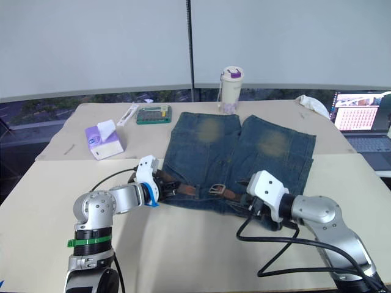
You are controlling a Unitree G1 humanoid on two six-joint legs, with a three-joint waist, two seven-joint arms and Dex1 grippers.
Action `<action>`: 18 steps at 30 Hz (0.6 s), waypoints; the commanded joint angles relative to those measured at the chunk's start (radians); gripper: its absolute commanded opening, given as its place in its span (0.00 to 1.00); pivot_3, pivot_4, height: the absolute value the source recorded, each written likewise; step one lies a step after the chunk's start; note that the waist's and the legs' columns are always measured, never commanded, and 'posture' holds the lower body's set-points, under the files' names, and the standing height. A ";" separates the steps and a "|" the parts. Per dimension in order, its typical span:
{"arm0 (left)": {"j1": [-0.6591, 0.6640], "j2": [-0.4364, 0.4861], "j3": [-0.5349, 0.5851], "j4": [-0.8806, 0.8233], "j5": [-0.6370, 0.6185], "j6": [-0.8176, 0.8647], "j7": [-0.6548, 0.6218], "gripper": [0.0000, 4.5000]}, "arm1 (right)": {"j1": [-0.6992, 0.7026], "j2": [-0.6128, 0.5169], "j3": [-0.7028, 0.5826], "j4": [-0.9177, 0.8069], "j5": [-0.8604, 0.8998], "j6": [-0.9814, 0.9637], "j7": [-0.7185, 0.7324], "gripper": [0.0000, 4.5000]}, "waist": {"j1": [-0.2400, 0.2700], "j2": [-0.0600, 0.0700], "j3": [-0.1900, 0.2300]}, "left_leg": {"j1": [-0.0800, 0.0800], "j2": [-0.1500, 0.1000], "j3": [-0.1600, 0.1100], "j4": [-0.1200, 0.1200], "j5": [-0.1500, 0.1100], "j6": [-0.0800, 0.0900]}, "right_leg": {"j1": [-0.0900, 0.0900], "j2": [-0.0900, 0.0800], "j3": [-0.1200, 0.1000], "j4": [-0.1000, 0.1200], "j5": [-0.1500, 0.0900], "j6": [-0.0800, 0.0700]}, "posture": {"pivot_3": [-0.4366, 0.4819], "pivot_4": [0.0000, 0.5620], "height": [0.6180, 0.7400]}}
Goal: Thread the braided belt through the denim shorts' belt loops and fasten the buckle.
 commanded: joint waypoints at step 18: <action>0.012 -0.148 -0.043 0.162 0.045 -0.184 -0.117 0.00 | -0.065 0.343 0.106 -0.006 0.155 0.441 -0.303 0.75 | 0.006 0.001 -0.001 | 0.000 0.000 0.000 0.000 0.000 0.000 | 0.000 -0.001 0.000 0.000 0.000 0.000 | 0.48 0.27 1.00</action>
